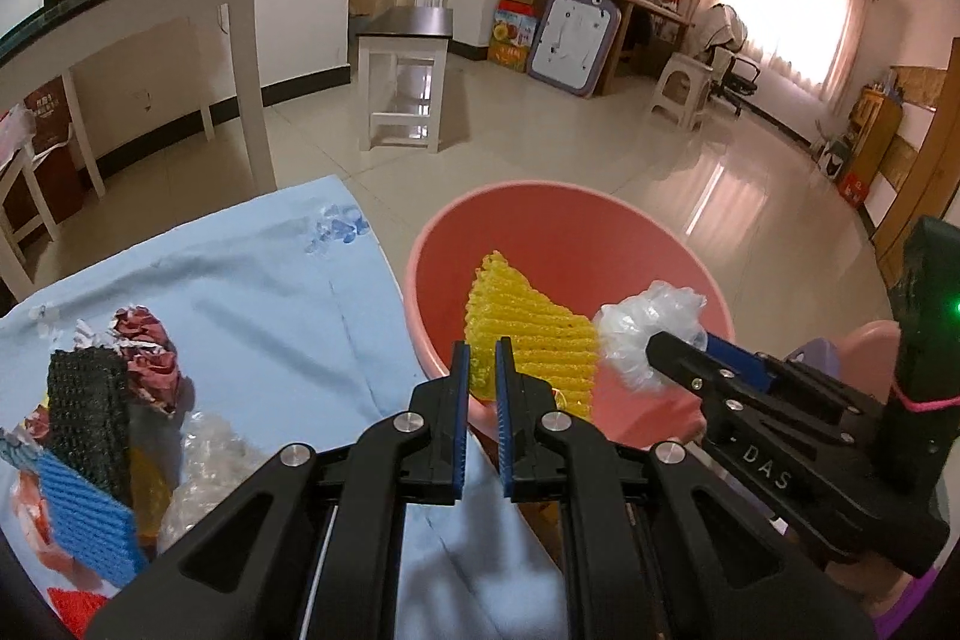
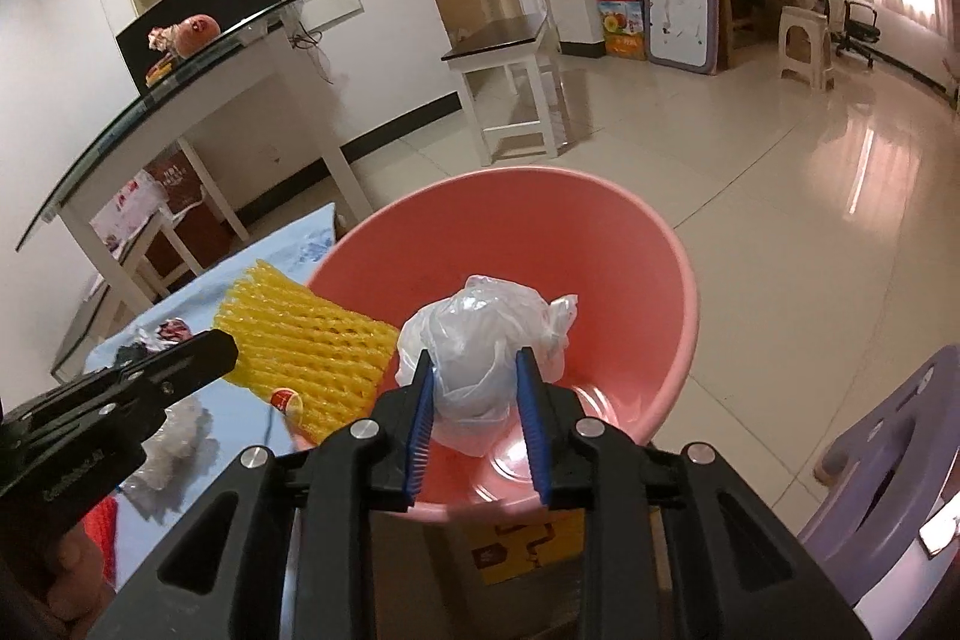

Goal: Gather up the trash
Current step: 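Carry the yellow net sleeve and white bag over the pink bucket with both tools, then open both tools to drop the yellow net sleeve and white bag into the bucket, then move both tools back from the bucket to the trash pile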

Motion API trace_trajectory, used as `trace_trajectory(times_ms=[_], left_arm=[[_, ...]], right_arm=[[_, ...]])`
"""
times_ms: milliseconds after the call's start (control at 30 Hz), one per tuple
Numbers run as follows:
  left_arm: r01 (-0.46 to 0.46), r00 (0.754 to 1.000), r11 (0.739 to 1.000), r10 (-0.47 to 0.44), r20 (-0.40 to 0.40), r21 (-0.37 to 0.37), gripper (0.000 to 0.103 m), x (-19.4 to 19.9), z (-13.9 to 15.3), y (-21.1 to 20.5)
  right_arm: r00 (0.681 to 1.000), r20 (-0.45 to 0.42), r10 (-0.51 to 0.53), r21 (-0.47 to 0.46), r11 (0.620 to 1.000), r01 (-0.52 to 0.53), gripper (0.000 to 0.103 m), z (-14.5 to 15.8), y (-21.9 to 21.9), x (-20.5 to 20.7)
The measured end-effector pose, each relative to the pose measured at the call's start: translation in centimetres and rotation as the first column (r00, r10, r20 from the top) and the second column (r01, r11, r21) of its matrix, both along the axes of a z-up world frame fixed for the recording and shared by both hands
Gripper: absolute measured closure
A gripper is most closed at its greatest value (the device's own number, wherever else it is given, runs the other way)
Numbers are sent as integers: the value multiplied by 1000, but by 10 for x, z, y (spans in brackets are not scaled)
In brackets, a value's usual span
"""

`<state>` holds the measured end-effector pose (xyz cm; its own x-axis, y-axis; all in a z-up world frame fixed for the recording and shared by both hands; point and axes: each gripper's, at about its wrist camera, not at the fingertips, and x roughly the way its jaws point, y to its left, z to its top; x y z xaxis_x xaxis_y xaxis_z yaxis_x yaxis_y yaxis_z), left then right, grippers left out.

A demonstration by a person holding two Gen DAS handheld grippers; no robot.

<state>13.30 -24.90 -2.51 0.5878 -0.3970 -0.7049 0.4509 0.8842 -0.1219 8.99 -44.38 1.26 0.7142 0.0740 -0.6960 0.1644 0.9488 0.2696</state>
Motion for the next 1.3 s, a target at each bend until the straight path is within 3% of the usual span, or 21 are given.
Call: trace_trajectory(times_ms=[100, 200, 267, 333, 400, 433, 800, 1033, 1300], left_arm=[[4, 1000, 1000, -4, -1, 9, 95, 4, -4, -2], [9, 1000, 1000, -9, -4, 6, 93, 5, -5, -5], [14, 1000, 1000, -14, -18, 3, 91, 4, -6, -5], [16, 999, 1000, -16, -32, 2, 87, 6, -8, -5], [15, 999, 1000, -15, -45, 0, 73, 8, -9, -4], [11, 999, 1000, -12, -44, -5, 73, 8, -9, -3], [10, 1000, 997, -12, -26, -70, 72, 2, 1, 10], [39, 998, 998, -37, 40, -57, 72, -14, 17, 9], [-26, 999, 997, 29, 31, -67, 72, -29, 26, 8]], right_arm=[[1000, -8, -5, -14, 1000, 5, 70, -2, 1, 5], [1000, -9, -8, -15, 1000, 8, 57, -4, 1, 4], [1000, -5, -9, -22, 1000, 9, 55, -3, 1, 2], [1000, -5, -6, -25, 1000, 6, 55, -4, 1, 2], [1000, -4, -7, -25, 1000, 7, 54, -3, 2, 1], [1000, -4, -9, -25, 1000, 9, 53, -3, 1, 1], [1000, -18, 7, -17, 1000, -8, 51, -2, 9, -9], [1000, 14, 21, -1, 1000, -21, 50, 12, 19, -22], [997, 44, 56, -1, 998, -56, 49, 23, 19, -34]])
